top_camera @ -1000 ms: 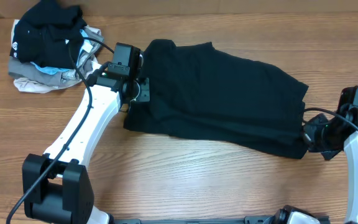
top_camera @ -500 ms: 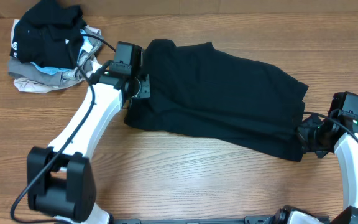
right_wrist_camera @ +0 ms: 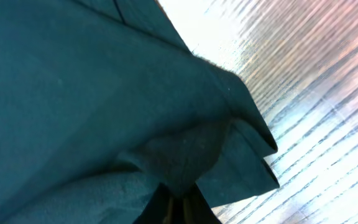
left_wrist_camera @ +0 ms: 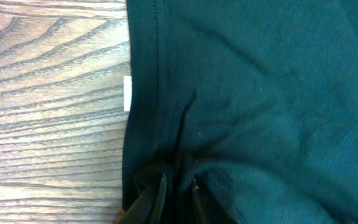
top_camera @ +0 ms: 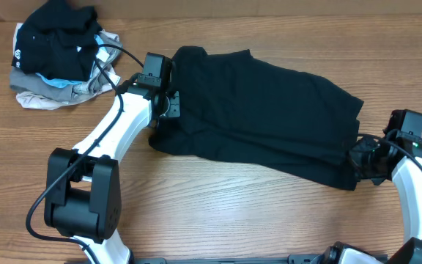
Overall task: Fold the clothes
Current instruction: 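Lower the stretched T-shirt flat onto the table with both grippers, then open both grippers and lift them off the T-shirt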
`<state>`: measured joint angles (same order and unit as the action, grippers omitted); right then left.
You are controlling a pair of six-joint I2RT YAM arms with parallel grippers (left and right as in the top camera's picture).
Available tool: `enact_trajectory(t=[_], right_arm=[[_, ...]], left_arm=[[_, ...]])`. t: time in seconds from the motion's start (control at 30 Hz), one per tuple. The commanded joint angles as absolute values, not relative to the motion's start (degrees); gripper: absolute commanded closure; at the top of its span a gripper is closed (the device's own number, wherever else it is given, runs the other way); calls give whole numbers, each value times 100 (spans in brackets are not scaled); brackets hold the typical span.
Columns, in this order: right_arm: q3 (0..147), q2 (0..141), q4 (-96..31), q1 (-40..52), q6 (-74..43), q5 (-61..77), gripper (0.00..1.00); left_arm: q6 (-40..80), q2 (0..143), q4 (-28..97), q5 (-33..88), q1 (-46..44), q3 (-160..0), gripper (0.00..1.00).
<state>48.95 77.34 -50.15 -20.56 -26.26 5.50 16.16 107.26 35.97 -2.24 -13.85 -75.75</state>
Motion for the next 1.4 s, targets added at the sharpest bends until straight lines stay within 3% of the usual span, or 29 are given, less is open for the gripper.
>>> enact_trajectory(t=[0.0, 0.07, 0.1, 0.13, 0.27, 0.43, 0.53, 0.7, 1.0, 1.37], right_arm=[[4768, 7749, -4888, -2075, -2506, 451, 65], [4764, 7749, -4757, -2075, -2497, 451, 27], [4779, 7749, -4674, -2075, -2366, 467, 17], [4842, 7749, -4674, -2075, -2213, 473, 11], [5393, 7747, -5026, -2075, -2093, 475, 7], [6650, 7749, -5887, -2075, -1699, 794, 6], [7424, 7749, -6414, -2073, -1227, 1214, 7], [8499, 7808, -7116, -2058, -679, 1271, 0], [9124, 8674, -7177, -1863, -497, 1363, 0], [9120, 9019, -7067, -1192, -489, 1205, 0]], left_arm=[[1673, 10757, 3568, -318, -1317, -7566, 73], [1662, 10757, 3553, -320, -1310, -7566, 55], [1540, 10757, 3540, -316, -1308, -7579, 41], [1334, 10757, 3548, -320, -1306, -7627, 34], [510, 10742, 3927, -325, -1297, -8119, 17], [464, 10739, 4943, -309, -1221, -9404, 0], [434, 10739, 5708, -239, -1212, -10379, 0], [69, 10781, 6191, 471, -1212, -11686, 0], [-8, 11780, 5494, 770, -1219, -12770, 0], [16, 13594, 4005, 1315, -1317, -12829, 0]])
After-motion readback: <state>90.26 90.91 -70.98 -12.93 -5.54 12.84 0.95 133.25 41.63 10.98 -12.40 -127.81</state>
